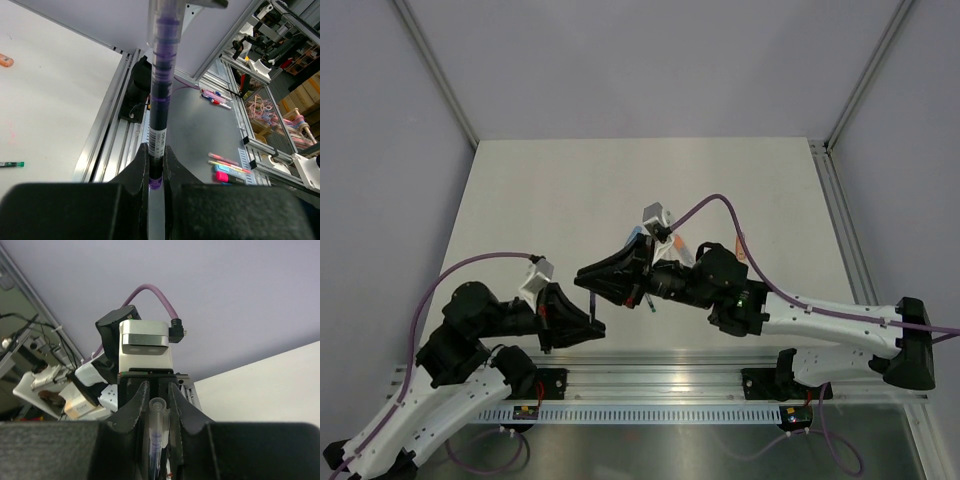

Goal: Insert the pens into the pen caps

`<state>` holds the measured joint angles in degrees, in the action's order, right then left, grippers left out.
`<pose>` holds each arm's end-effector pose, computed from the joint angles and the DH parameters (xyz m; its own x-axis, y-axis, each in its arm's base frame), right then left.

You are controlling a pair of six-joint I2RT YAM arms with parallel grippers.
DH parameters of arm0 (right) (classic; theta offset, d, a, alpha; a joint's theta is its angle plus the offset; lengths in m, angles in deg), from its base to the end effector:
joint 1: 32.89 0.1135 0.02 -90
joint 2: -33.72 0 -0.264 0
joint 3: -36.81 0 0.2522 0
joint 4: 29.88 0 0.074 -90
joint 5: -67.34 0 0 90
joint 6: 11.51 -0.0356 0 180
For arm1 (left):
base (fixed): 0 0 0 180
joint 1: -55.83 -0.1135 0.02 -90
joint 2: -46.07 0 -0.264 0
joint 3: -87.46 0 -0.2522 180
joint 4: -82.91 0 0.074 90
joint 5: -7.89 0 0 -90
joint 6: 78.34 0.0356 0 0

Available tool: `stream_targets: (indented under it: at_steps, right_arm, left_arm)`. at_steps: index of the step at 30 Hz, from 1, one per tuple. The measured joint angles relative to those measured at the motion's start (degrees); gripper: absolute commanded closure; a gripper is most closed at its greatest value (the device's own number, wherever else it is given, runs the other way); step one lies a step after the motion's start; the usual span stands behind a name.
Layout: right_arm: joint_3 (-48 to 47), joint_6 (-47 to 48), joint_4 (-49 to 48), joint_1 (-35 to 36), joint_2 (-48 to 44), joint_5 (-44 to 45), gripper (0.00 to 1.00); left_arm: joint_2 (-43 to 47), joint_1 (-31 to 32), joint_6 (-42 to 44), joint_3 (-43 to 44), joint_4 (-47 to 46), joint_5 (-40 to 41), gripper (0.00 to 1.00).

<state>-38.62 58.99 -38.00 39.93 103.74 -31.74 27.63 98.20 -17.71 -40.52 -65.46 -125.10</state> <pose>0.0794 0.2758 0.4109 -0.2649 0.2591 -0.9288 -0.9551 0.0622 0.2897 0.0425 -0.0716 0.3399 -0.4668 -0.0598 -0.8823 0.8807 0.0595 -0.4699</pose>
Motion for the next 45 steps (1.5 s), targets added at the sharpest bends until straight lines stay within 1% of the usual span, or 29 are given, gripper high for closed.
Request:
stream_targets:
  at_steps: [5,8,13,18,22,23,24,25,27,28,29,30,31,32,33,34,38,40,41,45]
  right_arm:
    - [10.82,-7.63,-17.05,0.94,1.64,7.91,1.00]
    - [13.73,-11.37,-22.84,1.90,4.83,12.17,1.00]
    - [14.23,-13.53,-25.27,3.17,7.76,15.72,1.00]
    - [17.53,-14.88,-25.24,3.52,4.79,18.29,1.00]
    - [18.32,-16.33,-25.05,3.69,4.26,20.65,1.00]
    - [18.29,-16.79,-24.74,3.69,4.39,21.29,1.00]
    - [18.25,-17.16,-24.59,3.69,4.70,22.03,1.00]
    - [18.08,-17.62,-24.22,3.69,4.98,22.69,1.00]
    - [17.18,-18.14,-22.64,3.69,5.49,23.71,1.00]
    - [16.70,-18.40,-19.71,3.89,5.70,23.37,1.00]
    - [16.68,-18.78,-17.25,4.42,6.19,23.04,1.00]
    - [16.50,-19.39,-15.69,4.44,6.99,24.94,1.00]
    - [16.09,-19.80,-14.05,3.93,7.17,24.87,1.00]
    - [15.63,-20.02,-12.07,3.19,7.30,24.87,1.00]
    - [15.15,-20.06,-9.81,2.10,7.37,24.57,1.00]
    - [14.78,-20.20,-7.63,0.48,7.48,23.50,1.00]
    - [13.94,-20.22,0.83,-7.26,9.27,18.95,1.00]
    - [12.59,-19.50,4.52,-10.56,11.17,17.84,1.00]
    - [11.17,-18.99,6.36,-11.80,12.85,16.96,1.00]
    - [6.60,-17.07,8.61,-14.71,19.65,15.32,1.00]
  left_arm:
    - [-1.92,0.15,0.39,0.26,5.92,0.00,1.00]
    - [-3.48,0.28,0.35,0.26,10.08,0.13,1.00]
    - [-4.94,0.44,0.87,0.33,13.25,1.49,1.00]
    - [-4.92,0.52,1.88,0.90,14.34,3.58,1.00]
    - [-4.42,0.52,2.54,1.55,15.82,6.34,1.00]
    - [-4.37,0.52,2.56,1.57,16.20,7.06,0.98]
    - [-4.37,0.52,2.51,1.55,16.57,7.76,0.95]
    - [-4.37,0.55,2.45,1.55,16.85,8.50,0.86]
    - [-4.28,0.55,2.36,1.53,17.22,9.68,0.76]
    - [-4.07,0.46,2.40,1.49,15.32,11.56,0.63]
    - [-3.69,0.15,2.67,1.64,12.11,13.79,0.55]
    - [-2.89,-0.22,2.10,2.10,12.76,15.37,0.48]
    - [-2.21,-0.33,2.36,2.08,12.96,16.33,0.41]
    - [-1.77,-0.31,2.27,2.08,12.87,17.38,0.30]
    - [-1.33,-0.33,2.25,2.08,12.48,18.40,0.26]
    - [-0.92,-0.33,2.29,2.08,11.98,19.41,0.19]
    - [1.29,-0.55,2.95,2.45,11.37,23.17,0.09]
    - [3.08,-0.55,3.50,2.69,13.33,24.55,0.07]
    - [3.98,-0.55,3.67,2.78,14.29,25.18,0.05]
    - [8.26,-0.55,4.15,2.91,18.60,29.00,0.01]
